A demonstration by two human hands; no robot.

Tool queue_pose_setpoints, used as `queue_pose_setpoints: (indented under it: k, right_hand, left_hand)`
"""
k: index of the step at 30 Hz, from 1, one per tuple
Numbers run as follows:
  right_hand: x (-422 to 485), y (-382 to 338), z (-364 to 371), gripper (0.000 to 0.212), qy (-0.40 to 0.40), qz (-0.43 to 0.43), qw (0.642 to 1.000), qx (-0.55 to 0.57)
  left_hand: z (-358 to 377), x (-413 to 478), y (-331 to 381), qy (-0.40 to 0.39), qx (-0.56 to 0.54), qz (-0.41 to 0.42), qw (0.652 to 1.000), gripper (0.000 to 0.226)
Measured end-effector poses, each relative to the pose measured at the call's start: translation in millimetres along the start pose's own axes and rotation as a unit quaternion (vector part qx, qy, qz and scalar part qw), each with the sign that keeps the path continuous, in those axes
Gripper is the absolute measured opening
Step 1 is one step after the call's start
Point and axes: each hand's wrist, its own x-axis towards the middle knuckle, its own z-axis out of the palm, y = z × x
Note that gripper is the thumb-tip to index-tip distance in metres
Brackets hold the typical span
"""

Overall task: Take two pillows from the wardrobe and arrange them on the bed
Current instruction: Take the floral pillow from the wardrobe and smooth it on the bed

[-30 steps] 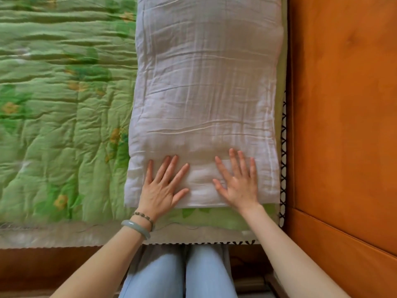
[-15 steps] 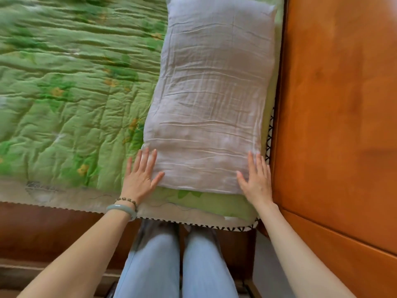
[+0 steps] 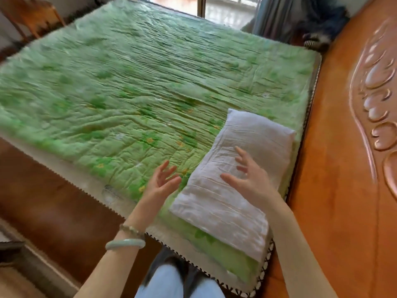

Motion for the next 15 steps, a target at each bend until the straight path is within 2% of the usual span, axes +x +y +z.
queue_pose_setpoints:
  k: [3, 6, 9, 12, 15]
  right_hand:
    - [4, -50, 12, 0.086, -0.036, -0.105, 0.992, 0.063]
    - [14, -96, 35, 0.093, -0.097, -0.156, 0.976, 0.116]
    - [25, -134, 68, 0.096, -0.157, -0.198, 0.957, 0.142]
    - [34, -169, 112, 0.095, -0.23, -0.235, 0.932, 0.153]
    - [37, -200, 162, 0.093, -0.303, -0.254, 0.906, 0.153]
  left_hand:
    - [-22, -29, 44, 0.068, -0.025, 0.136, 0.988, 0.075]
    - [-47, -64, 81, 0.131, -0.018, 0.219, 0.967, 0.079]
    - [-76, -99, 101, 0.203, -0.016, 0.254, 0.946, 0.104]
    - [-118, -138, 101, 0.288, -0.016, 0.267, 0.92, 0.098]
    - [-155, -179, 93, 0.367, 0.032, 0.267, 0.891, 0.106]
